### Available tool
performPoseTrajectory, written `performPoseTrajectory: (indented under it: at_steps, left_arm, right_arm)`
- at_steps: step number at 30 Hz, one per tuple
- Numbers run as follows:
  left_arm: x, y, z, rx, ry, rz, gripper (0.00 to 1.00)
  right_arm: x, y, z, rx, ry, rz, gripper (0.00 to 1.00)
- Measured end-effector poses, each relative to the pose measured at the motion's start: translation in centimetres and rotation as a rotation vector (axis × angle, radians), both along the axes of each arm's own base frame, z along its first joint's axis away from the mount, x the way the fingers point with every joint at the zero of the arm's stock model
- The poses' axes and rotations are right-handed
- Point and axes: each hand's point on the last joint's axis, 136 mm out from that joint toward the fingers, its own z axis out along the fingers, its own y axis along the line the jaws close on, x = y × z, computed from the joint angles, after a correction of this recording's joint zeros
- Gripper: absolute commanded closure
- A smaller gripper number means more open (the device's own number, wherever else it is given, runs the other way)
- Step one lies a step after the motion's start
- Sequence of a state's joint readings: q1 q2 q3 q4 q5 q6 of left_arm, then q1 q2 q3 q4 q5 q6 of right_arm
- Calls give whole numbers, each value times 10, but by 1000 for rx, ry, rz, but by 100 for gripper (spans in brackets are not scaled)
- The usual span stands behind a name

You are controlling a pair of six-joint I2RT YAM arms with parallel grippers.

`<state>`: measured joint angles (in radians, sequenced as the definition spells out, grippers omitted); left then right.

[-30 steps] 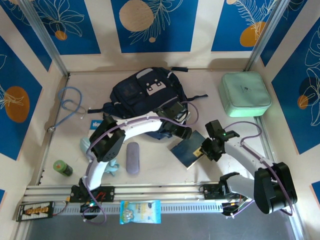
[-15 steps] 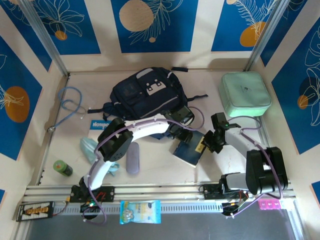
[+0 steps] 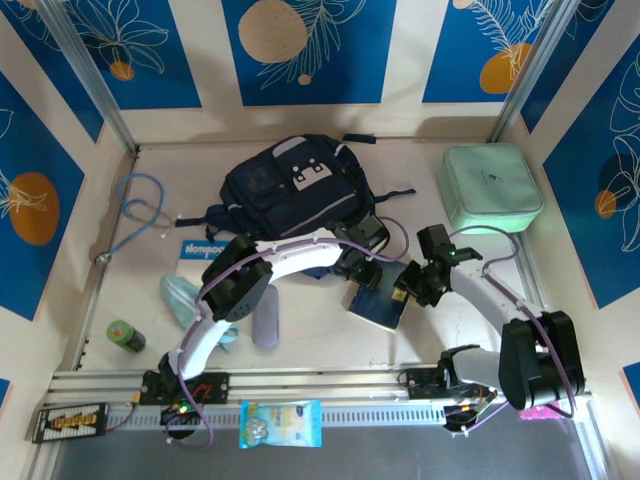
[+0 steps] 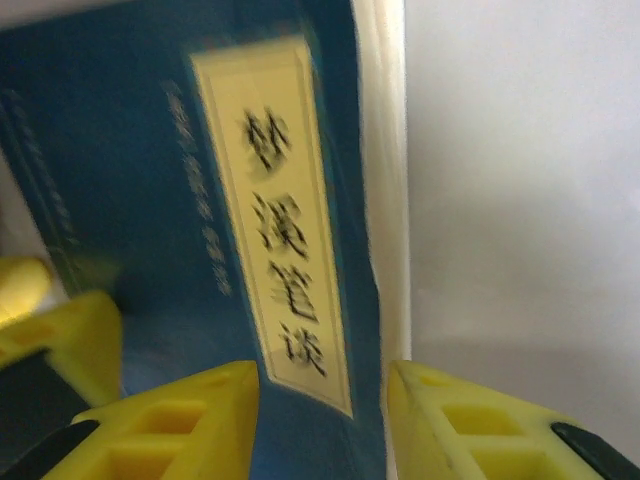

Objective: Pack the student bag
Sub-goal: Rotate the book at the middle-right of the table, then pick up the book from the middle-right of the table.

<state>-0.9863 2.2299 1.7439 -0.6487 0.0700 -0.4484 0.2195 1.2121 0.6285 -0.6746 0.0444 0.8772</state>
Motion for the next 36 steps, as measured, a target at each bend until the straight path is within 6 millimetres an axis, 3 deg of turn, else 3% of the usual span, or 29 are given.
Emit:
performPoseTrajectory:
  at_steps: [4,11,26,36]
  left_arm:
    - [0,-1,-2,0,9,7,57]
    - [-2,-3,-2,-12,39,42,57]
    - [-9,-11,1,-74,141,120,55]
    - [-4,-19,16,-191,216,149,55]
  right_arm:
    - [-15,-2,-10,-9,56,-16,65]
    - [-16,-2,-22,-15,106,-33,72]
    - [-15,-1,-21,-4,110,-43,77]
    - [-16,-1,-22,3,131,-49,79]
